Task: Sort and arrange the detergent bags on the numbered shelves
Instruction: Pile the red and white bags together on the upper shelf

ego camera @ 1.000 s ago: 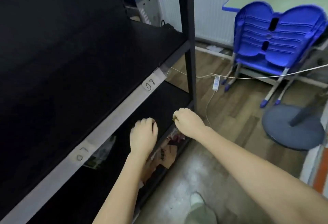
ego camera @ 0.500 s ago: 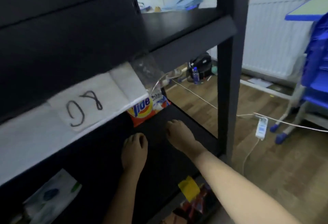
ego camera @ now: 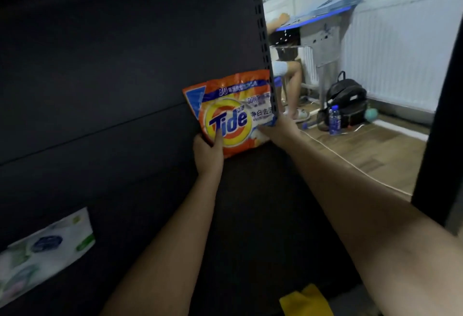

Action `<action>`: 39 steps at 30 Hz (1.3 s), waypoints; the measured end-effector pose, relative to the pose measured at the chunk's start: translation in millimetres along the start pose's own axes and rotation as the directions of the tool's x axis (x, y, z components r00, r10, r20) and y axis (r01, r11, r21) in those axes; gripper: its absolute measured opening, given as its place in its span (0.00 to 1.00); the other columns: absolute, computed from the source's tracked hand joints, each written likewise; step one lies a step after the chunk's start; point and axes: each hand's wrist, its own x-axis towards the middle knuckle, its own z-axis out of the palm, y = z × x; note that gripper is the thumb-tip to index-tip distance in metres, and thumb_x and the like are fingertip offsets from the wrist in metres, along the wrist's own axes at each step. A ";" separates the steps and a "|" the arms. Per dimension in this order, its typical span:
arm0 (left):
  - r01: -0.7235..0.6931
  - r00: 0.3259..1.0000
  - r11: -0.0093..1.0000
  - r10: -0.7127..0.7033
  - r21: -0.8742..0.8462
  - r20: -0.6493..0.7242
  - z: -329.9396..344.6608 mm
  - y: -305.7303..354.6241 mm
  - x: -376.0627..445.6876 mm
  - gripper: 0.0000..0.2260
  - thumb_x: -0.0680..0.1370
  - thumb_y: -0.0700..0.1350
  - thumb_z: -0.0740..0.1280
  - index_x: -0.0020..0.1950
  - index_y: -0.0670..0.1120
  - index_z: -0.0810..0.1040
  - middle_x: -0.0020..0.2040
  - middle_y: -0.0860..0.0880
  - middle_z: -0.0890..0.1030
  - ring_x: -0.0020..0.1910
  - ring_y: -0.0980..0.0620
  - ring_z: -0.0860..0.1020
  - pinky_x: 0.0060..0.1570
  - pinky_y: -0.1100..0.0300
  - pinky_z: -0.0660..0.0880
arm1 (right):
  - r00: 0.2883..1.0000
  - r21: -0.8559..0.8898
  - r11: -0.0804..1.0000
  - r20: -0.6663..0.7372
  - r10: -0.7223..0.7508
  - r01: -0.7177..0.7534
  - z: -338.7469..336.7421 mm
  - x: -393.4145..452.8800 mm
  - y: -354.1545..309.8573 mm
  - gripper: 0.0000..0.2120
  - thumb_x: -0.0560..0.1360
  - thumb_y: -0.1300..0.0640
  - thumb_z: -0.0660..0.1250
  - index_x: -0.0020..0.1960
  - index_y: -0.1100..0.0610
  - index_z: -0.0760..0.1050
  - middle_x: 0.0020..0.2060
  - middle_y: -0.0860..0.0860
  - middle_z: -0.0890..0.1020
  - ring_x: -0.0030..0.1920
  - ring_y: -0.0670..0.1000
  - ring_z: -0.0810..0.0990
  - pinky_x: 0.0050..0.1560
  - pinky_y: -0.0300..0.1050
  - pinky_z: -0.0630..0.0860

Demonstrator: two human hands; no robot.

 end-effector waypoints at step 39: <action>0.438 0.825 0.895 -0.362 -0.085 0.434 -249.6 195.8 -343.9 0.06 0.78 0.53 0.64 0.52 0.54 0.76 0.45 0.53 0.85 0.45 0.50 0.84 0.45 0.51 0.80 | 0.946 0.205 0.946 -0.157 0.284 -0.250 -194.0 -462.1 -126.8 0.19 0.70 0.59 0.73 0.31 0.50 0.64 0.33 0.45 0.66 0.34 0.34 0.70 0.36 0.29 0.65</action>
